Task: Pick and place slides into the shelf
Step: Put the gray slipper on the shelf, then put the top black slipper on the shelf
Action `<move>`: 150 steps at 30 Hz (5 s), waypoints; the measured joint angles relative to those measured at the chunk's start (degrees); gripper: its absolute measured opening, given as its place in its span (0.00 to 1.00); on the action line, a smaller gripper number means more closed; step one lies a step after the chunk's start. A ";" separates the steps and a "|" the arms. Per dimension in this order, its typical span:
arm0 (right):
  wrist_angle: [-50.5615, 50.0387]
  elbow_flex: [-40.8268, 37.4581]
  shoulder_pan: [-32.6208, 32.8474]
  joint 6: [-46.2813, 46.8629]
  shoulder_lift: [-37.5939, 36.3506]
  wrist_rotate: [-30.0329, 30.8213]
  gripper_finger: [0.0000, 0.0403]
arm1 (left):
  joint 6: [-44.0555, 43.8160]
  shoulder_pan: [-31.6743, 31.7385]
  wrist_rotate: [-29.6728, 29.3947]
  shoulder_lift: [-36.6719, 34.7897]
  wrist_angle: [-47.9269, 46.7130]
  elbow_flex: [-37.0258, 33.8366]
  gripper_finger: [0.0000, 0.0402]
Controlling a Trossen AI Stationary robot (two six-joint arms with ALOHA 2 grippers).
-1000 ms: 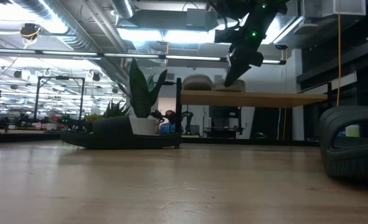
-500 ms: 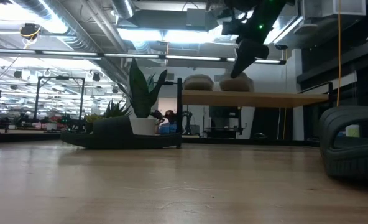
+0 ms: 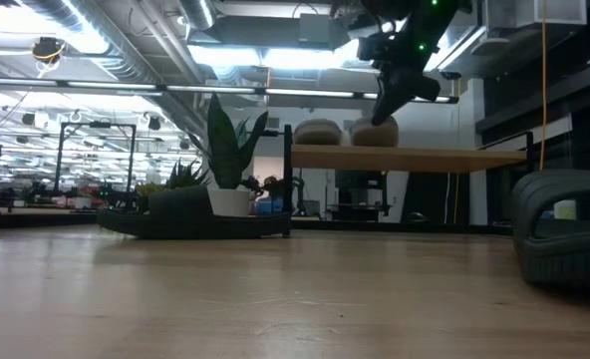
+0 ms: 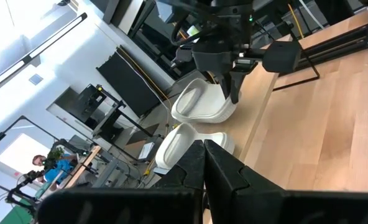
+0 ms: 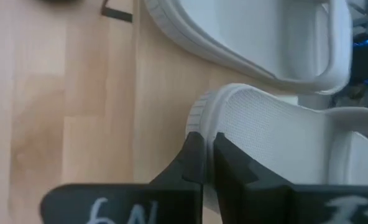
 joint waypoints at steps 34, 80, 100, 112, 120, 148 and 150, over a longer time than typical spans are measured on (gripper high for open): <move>0.68 0.02 -2.88 -7.00 0.00 -12.93 0.04 | 0.04 0.00 -0.01 0.00 0.01 0.00 0.01; 0.83 0.09 -2.78 -3.96 0.02 -13.28 0.04 | 0.04 0.00 -0.03 0.00 -0.01 0.00 0.01; -0.12 0.09 -2.78 -3.76 0.02 -19.47 0.08 | 0.05 0.02 -0.03 0.00 -0.01 0.00 0.01; -0.52 0.09 -2.78 -0.01 0.02 -19.56 0.09 | 0.04 0.00 -0.03 0.00 -0.01 0.00 0.01; -0.96 0.09 -2.73 -0.30 0.02 -19.86 0.18 | -0.02 0.00 -0.03 0.00 -0.01 0.00 0.01; -10.60 12.39 -2.75 6.83 0.09 -17.31 0.31 | 0.77 0.40 -0.01 0.00 -0.08 0.02 0.01; -13.42 13.99 -2.74 8.96 0.06 -17.21 0.23 | 1.77 1.07 0.01 0.00 -0.87 0.02 0.00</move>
